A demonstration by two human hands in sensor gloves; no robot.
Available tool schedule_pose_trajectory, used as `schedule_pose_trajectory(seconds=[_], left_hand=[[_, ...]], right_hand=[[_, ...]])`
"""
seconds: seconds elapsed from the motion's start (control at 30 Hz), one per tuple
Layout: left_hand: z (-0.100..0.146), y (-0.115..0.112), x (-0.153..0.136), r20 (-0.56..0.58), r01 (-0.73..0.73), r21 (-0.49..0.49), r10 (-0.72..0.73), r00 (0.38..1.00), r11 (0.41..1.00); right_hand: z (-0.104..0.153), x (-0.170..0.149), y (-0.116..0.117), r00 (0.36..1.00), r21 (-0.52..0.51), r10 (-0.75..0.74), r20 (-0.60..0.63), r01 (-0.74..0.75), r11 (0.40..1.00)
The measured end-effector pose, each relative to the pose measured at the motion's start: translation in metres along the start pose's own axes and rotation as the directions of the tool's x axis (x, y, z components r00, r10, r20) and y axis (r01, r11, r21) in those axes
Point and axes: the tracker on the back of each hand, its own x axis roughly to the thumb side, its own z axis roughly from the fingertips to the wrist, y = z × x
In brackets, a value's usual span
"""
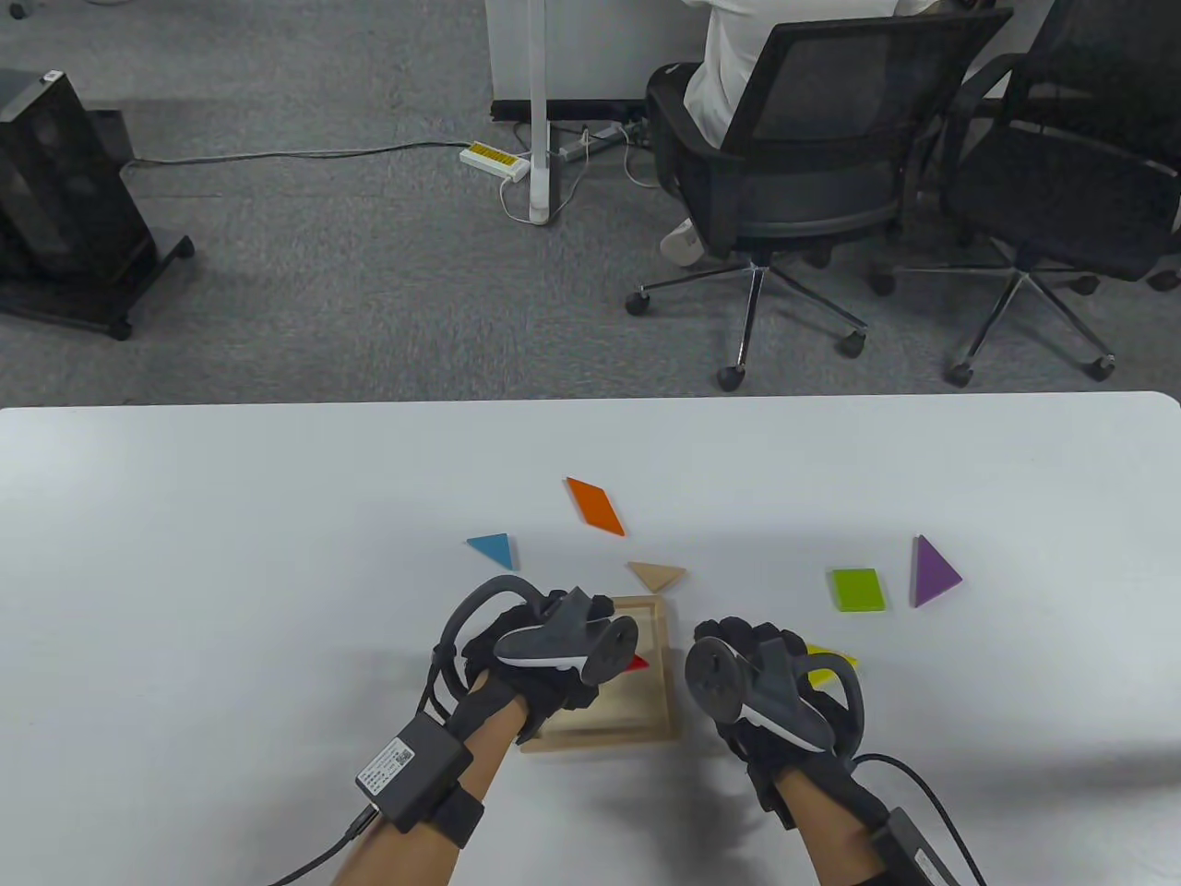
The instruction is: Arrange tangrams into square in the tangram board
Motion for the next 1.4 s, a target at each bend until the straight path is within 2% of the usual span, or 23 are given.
schedule_pose_trajectory(seconds=[0.33,0.57,1.13,1.4], left_hand=[[-0.016,-0.011,0.021,0.067,0.021,-0.133,-0.013,0.998,0.991],[-0.022,-0.02,0.024,0.075,0.02,-0.186,-0.006,0.997,0.982],[-0.029,-0.027,0.029,0.065,0.027,-0.258,-0.01,0.998,0.966],[-0.027,-0.026,0.025,0.066,-0.042,-0.278,0.062,0.996,0.96]], right_hand=[[-0.003,-0.001,0.005,1.0,0.017,0.019,-0.006,-0.019,1.0],[-0.004,-0.003,0.007,1.0,0.02,0.024,-0.014,-0.024,1.0],[-0.008,-0.011,0.014,0.999,0.043,0.037,-0.038,-0.035,0.998],[-0.01,-0.013,0.016,0.998,0.061,0.042,-0.045,-0.039,0.997]])
